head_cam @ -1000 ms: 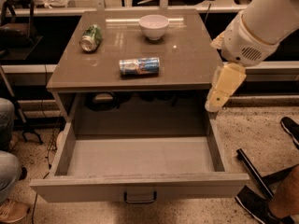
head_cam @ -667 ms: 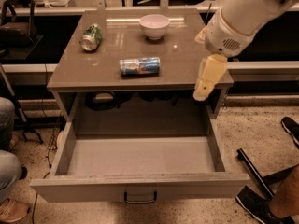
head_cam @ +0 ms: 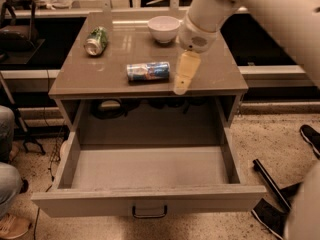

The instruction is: Place redbull can into top drawer

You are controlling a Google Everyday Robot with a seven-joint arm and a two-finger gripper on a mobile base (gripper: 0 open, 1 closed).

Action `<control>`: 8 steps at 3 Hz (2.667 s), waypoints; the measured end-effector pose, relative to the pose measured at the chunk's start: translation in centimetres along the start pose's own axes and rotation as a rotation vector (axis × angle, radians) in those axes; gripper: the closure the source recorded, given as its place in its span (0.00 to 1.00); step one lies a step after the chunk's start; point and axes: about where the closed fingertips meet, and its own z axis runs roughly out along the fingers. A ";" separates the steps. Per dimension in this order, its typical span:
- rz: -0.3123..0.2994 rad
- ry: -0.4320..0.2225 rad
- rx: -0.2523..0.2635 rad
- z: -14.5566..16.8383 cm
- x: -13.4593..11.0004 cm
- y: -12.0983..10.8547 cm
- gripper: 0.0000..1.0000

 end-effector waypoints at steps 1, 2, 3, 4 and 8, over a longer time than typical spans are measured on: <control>-0.028 0.021 -0.017 2.7 -2.1 -1.2 0.00; -0.049 0.035 -0.050 5.1 -3.5 -2.0 0.00; -0.076 0.047 -0.090 7.2 -4.8 -2.7 0.06; -0.080 0.049 -0.111 8.0 -5.1 -3.0 0.28; -0.040 0.052 -0.045 3.4 -2.7 -0.2 1.00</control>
Offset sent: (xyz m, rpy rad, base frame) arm 0.0442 0.0698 -0.0483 -0.0678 0.0644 0.0859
